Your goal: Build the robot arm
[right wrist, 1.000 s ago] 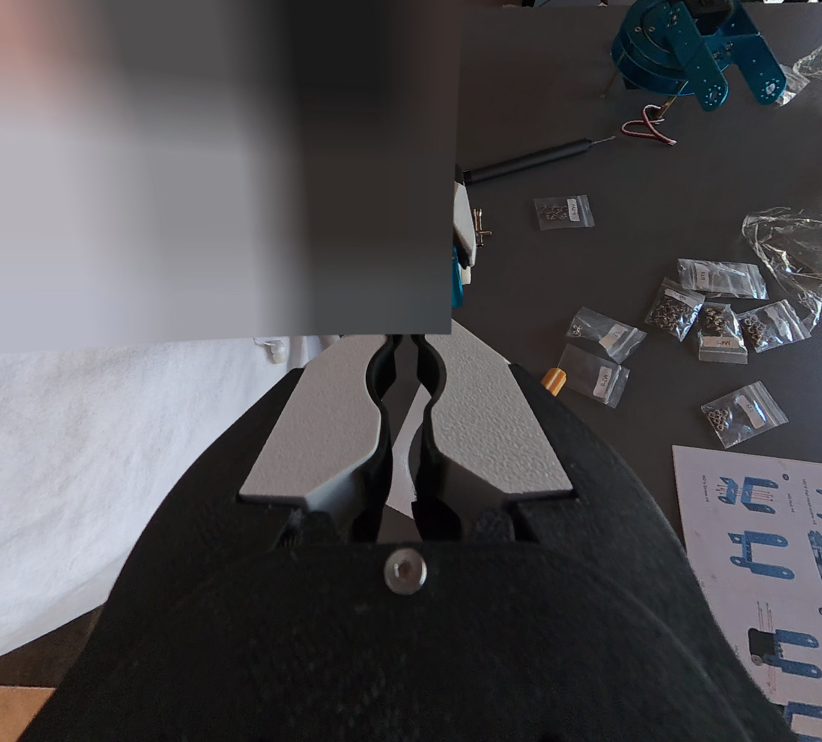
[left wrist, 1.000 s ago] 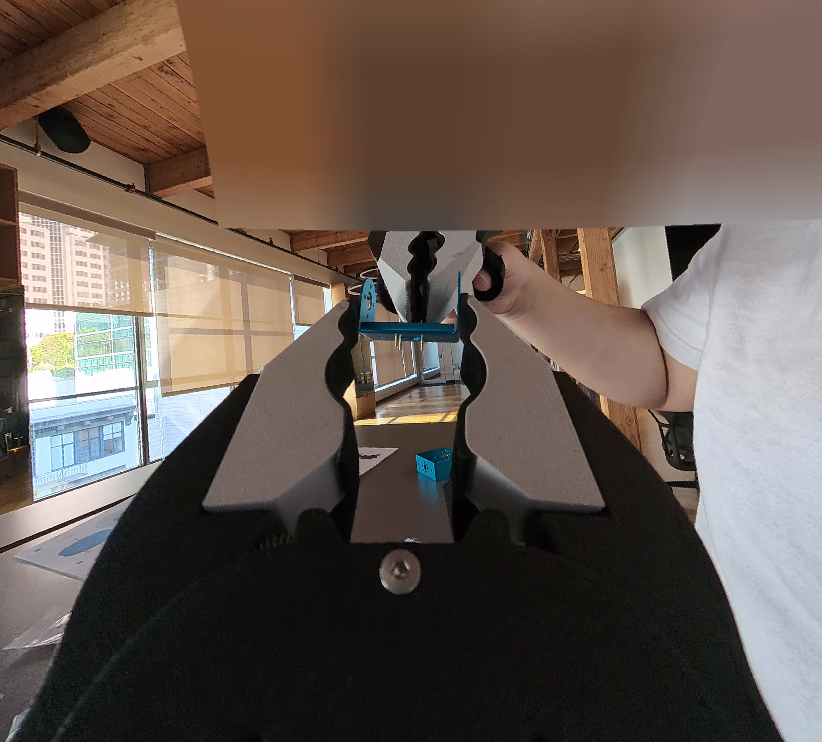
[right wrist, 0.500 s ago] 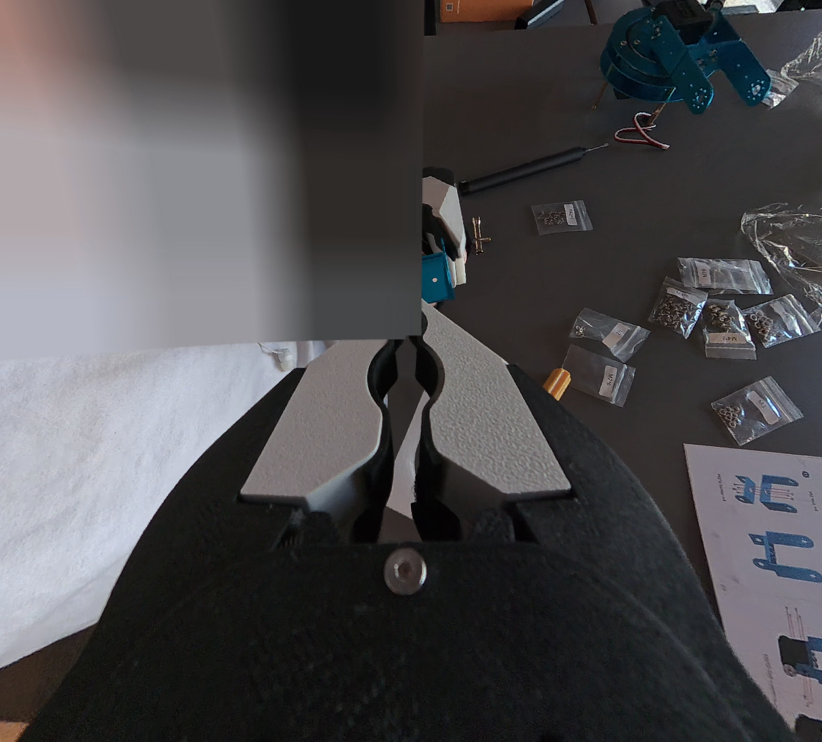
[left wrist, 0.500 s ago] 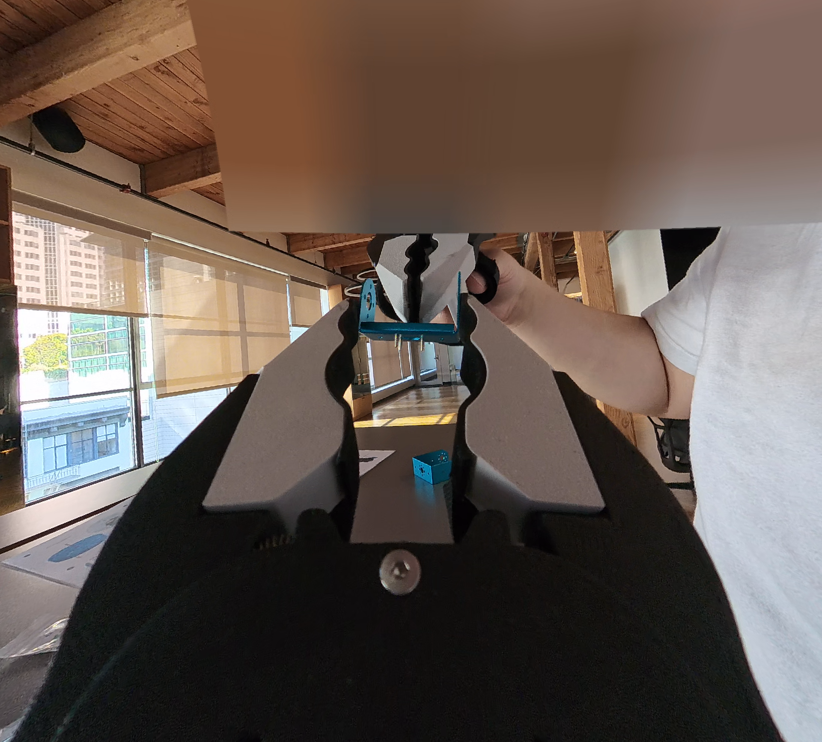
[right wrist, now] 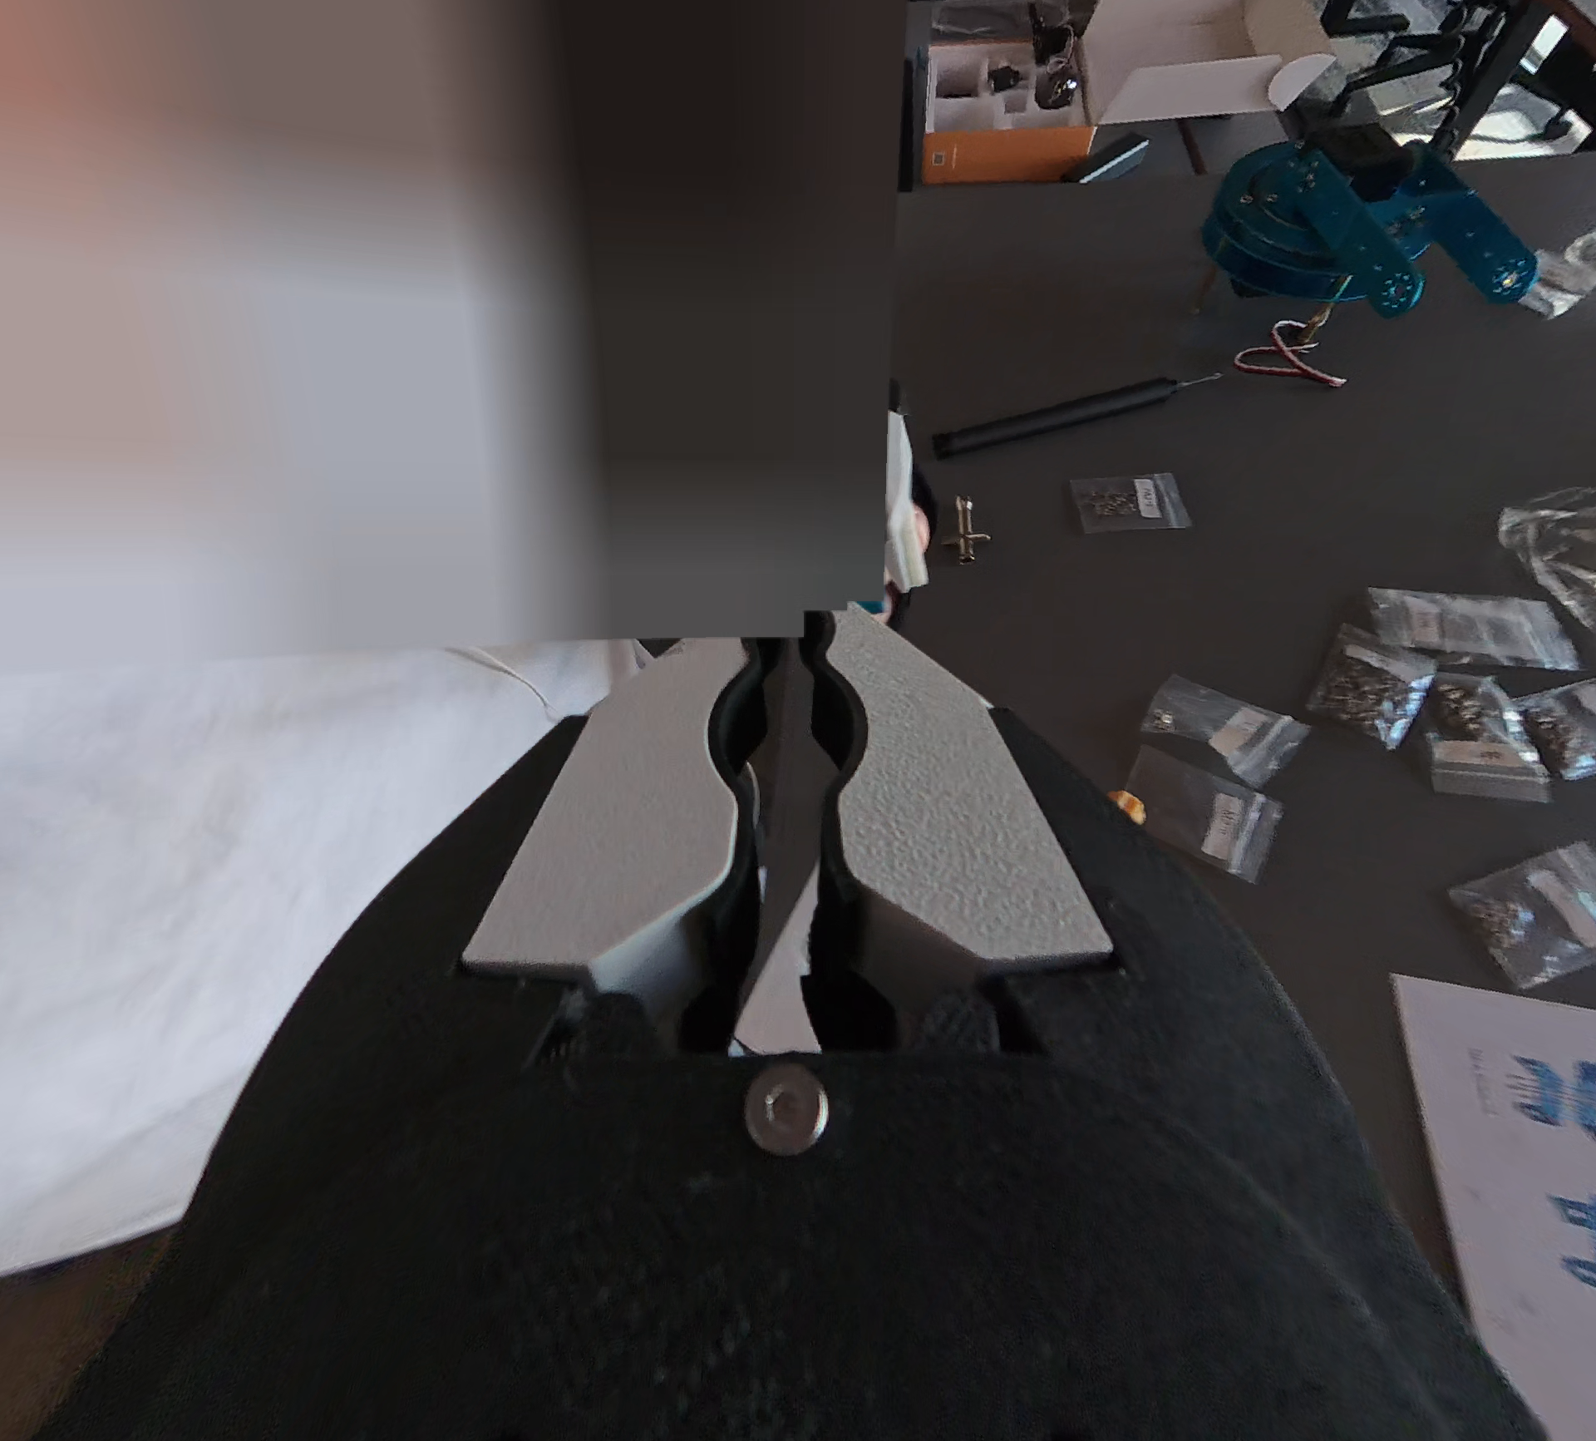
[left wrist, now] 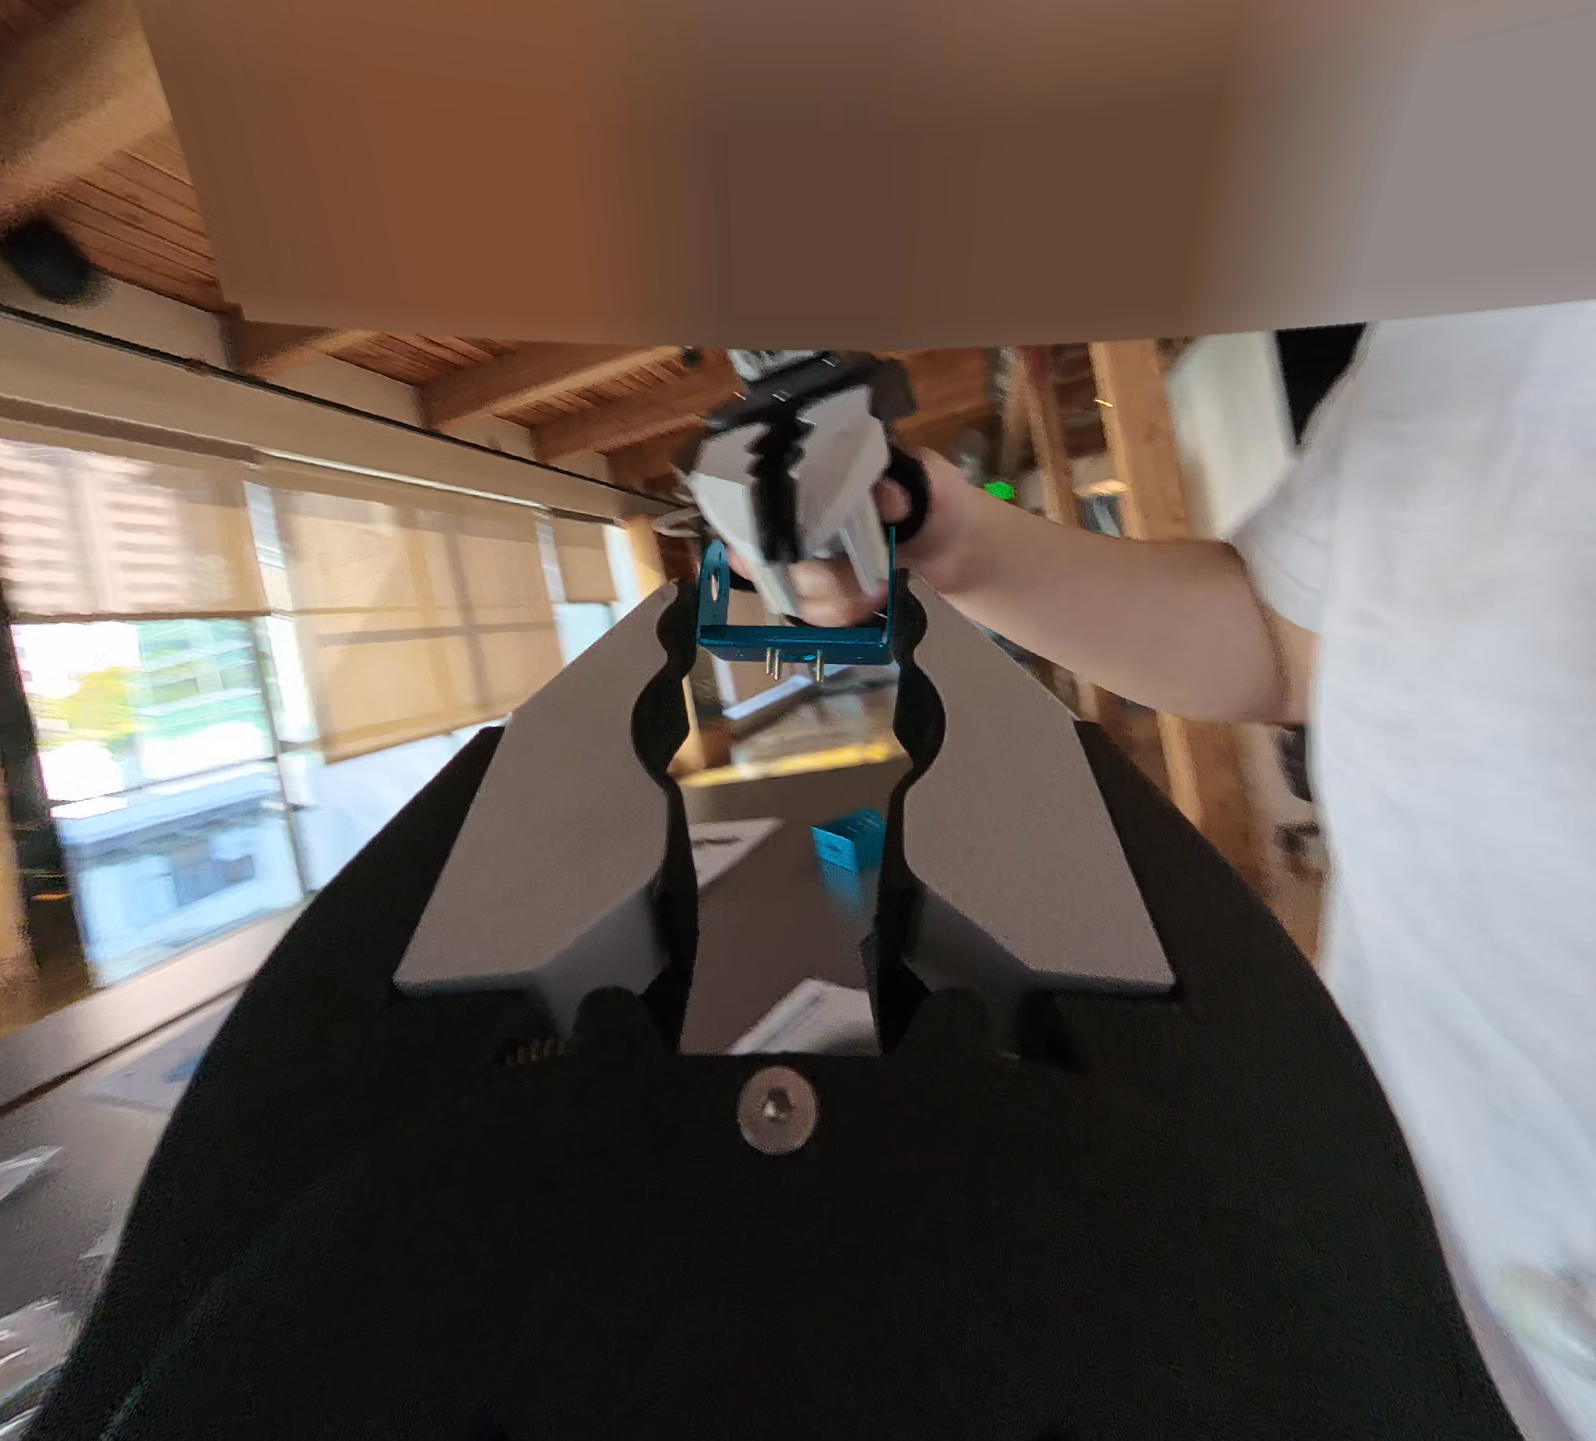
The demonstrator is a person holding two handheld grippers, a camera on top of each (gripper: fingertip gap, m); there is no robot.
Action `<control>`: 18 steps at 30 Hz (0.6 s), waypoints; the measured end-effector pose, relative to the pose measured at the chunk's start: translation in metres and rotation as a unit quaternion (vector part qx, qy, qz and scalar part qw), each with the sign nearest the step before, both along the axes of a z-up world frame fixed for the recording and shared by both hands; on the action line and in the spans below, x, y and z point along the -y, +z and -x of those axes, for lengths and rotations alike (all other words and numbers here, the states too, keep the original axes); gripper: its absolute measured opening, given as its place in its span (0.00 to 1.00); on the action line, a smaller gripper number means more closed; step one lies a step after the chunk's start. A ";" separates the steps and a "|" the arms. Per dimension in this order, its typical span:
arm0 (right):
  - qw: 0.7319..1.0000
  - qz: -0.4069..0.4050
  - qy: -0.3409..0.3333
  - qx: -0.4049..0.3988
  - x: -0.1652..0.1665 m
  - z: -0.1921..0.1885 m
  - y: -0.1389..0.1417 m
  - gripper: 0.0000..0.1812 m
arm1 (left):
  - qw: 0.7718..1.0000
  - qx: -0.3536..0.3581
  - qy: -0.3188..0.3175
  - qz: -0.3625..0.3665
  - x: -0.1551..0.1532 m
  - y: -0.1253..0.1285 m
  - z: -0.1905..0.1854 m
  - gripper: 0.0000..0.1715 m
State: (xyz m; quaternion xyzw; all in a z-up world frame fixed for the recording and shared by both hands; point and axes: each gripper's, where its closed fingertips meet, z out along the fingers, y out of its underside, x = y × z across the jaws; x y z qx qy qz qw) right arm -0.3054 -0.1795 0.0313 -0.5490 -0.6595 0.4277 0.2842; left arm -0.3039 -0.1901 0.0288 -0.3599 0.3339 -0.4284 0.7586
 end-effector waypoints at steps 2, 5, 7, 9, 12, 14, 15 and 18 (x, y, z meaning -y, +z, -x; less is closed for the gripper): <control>1.000 -0.020 0.010 0.011 -0.001 -0.003 -0.004 0.03 | 0.997 -0.025 -0.049 0.047 -0.002 -0.006 -0.003 0.26; 1.000 0.002 0.009 0.002 -0.003 -0.006 -0.011 0.04 | 0.990 -0.016 -0.091 0.104 -0.007 -0.009 0.003 0.26; 1.000 0.016 0.000 -0.006 -0.005 -0.009 -0.023 0.05 | 0.983 -0.013 -0.115 0.145 -0.013 -0.014 0.005 0.26; 0.999 0.028 -0.017 -0.011 -0.010 -0.016 -0.040 0.05 | 0.973 -0.005 -0.127 0.195 -0.027 -0.022 0.006 0.26; 0.996 0.079 -0.037 -0.033 -0.014 -0.025 -0.056 0.06 | 0.960 0.009 -0.159 0.232 -0.035 -0.027 0.003 0.26; 0.992 0.103 -0.049 -0.057 -0.017 -0.030 -0.057 0.05 | 0.962 -0.010 -0.156 0.223 -0.035 -0.030 -0.005 0.26; 0.991 0.106 -0.056 -0.066 -0.019 -0.033 -0.056 0.05 | 0.965 -0.023 -0.150 0.216 -0.035 -0.033 -0.009 0.26; 0.990 0.080 -0.079 -0.086 -0.029 -0.039 -0.047 0.05 | 0.967 -0.037 -0.149 0.204 -0.036 -0.035 -0.016 0.26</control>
